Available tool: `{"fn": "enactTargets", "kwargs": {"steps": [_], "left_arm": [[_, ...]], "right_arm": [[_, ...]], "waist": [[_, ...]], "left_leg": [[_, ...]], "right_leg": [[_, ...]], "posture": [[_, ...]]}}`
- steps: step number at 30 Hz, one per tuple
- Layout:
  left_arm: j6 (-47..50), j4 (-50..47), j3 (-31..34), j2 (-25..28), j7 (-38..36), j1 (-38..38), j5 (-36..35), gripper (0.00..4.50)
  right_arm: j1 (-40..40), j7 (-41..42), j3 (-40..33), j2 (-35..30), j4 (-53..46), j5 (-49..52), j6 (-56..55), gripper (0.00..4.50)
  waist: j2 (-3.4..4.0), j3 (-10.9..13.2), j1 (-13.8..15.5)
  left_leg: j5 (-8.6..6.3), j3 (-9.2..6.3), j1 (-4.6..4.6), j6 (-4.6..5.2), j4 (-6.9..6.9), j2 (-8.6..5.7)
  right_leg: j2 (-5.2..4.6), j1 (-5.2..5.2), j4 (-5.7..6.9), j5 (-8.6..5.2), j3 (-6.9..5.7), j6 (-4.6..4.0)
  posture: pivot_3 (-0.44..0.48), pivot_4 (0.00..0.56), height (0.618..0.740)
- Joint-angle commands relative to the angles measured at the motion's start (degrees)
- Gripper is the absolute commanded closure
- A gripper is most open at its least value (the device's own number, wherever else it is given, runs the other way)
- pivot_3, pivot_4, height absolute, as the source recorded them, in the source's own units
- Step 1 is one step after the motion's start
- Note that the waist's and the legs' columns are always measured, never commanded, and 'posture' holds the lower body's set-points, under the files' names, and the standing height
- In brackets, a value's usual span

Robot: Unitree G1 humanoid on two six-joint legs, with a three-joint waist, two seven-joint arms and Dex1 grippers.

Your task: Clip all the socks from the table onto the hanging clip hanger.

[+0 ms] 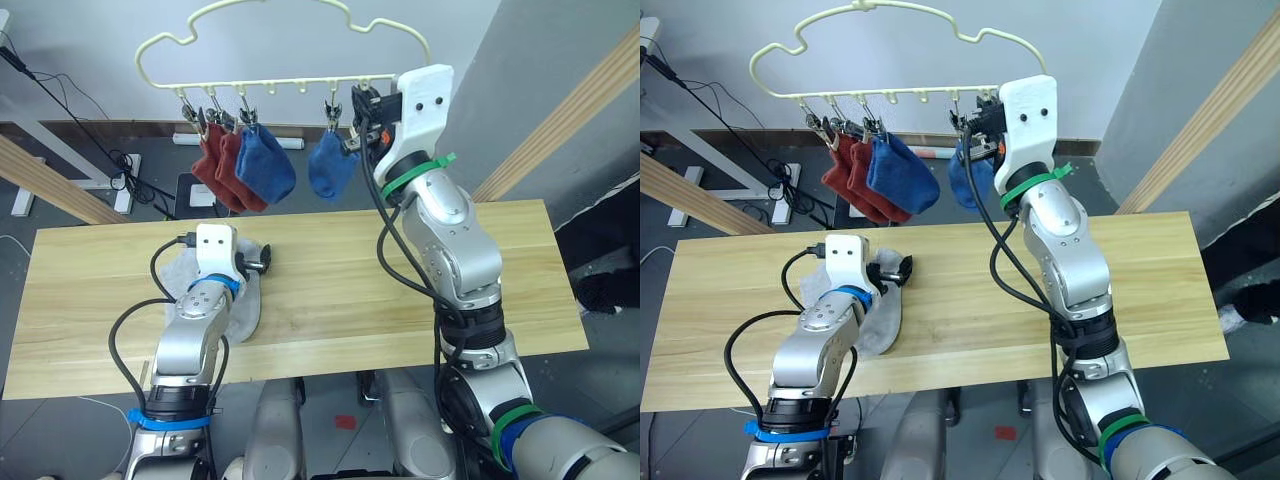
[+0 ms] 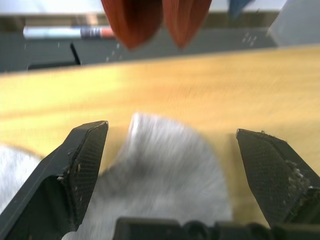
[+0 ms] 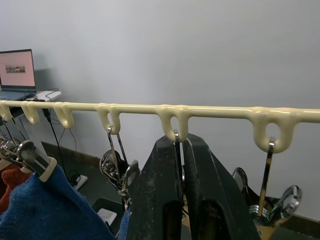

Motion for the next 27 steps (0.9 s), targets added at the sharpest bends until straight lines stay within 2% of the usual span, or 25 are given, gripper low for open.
{"fn": "enactTargets", "kwargs": {"steps": [1, 5, 8, 12, 18, 23, 25, 27], "left_arm": [[1.94, 0.11, 0.75, -0.94, 1.60, 0.68, 0.70, 0.02], [5.09, 0.52, 1.00, -2.25, 2.51, 0.28, 0.33, 0.02], [6.41, -0.07, 0.47, -2.38, 1.89, 0.26, 0.37, 0.63], [7.76, -1.63, 0.75, -2.96, 2.25, 0.35, 0.37, 1.72], [8.52, -3.55, 0.64, -3.33, 3.05, 0.55, 0.84, 2.82], [6.37, -4.24, 0.60, -3.54, 3.47, 0.98, 1.35, 3.98], [6.37, -4.14, 0.63, -3.56, 3.53, 0.85, 1.44, 4.34], [5.96, -3.83, 0.56, -3.52, 3.52, 0.54, 1.69, 4.44]], "right_arm": [[-0.26, 0.02, 0.39, 0.33, -2.88, 0.05, 0.03, 4.50], [-0.19, 0.04, 0.55, 0.28, -3.22, -0.02, 0.15, 4.50], [-0.24, 0.10, 0.59, 0.12, -3.23, -0.10, 0.10, 4.50], [-0.34, 0.17, 0.77, -0.18, -3.20, -0.37, -0.24, 4.50], [-0.45, 0.21, 0.87, -0.23, -3.02, -0.44, -0.59, 4.50], [-0.54, 0.36, 0.83, -0.29, -2.69, -0.46, -0.79, 4.50], [-0.55, 0.35, 0.78, -0.25, -2.62, -0.45, -0.81, 4.50], [-0.53, 0.41, 0.78, -0.26, -2.50, -0.46, -0.88, 4.50]], "waist": [[-0.01, -0.01, -0.02], [-0.01, -0.01, -0.05], [-0.02, -0.01, -0.07], [-0.02, -0.02, -0.10], [-0.02, -0.02, -0.10], [-0.02, -0.02, -0.09], [-0.02, -0.02, -0.09], [-0.02, -0.02, -0.09]], "left_leg": [[0.00, 0.00, 0.00, 0.00, 0.00, 0.00], [0.00, 0.01, 0.03, 0.00, 0.00, -0.01], [0.00, 0.01, 0.06, -0.01, 0.00, 0.00], [0.00, 0.03, 0.06, 0.00, 0.00, 0.00], [0.00, 0.03, 0.07, -0.01, -0.01, 0.00], [0.00, 0.04, 0.07, 0.00, -0.02, 0.01], [0.00, 0.04, 0.07, 0.00, -0.02, 0.01], [0.00, 0.04, 0.06, 0.00, -0.02, 0.00]], "right_leg": [[0.00, 0.01, 0.00, 0.00, 0.00, 0.00], [-0.01, 0.02, 0.01, 0.00, 0.00, 0.01], [0.00, 0.04, 0.03, 0.00, 0.00, 0.01], [0.00, 0.05, 0.03, 0.00, 0.02, 0.01], [0.00, 0.04, 0.03, 0.00, 0.03, 0.01], [0.00, 0.04, 0.02, 0.00, 0.03, 0.01], [0.00, 0.04, 0.01, 0.00, 0.03, 0.01], [0.00, 0.04, 0.01, -0.01, 0.03, 0.01]], "posture": [[-0.058, 0.452, 0.740], [-0.063, 0.452, 0.740], [-0.065, 0.452, 0.740], [-0.065, 0.450, 0.740], [-0.060, 0.453, 0.740], [-0.058, 0.457, 0.740], [-0.058, 0.457, 0.740], [-0.058, 0.458, 0.740]]}}
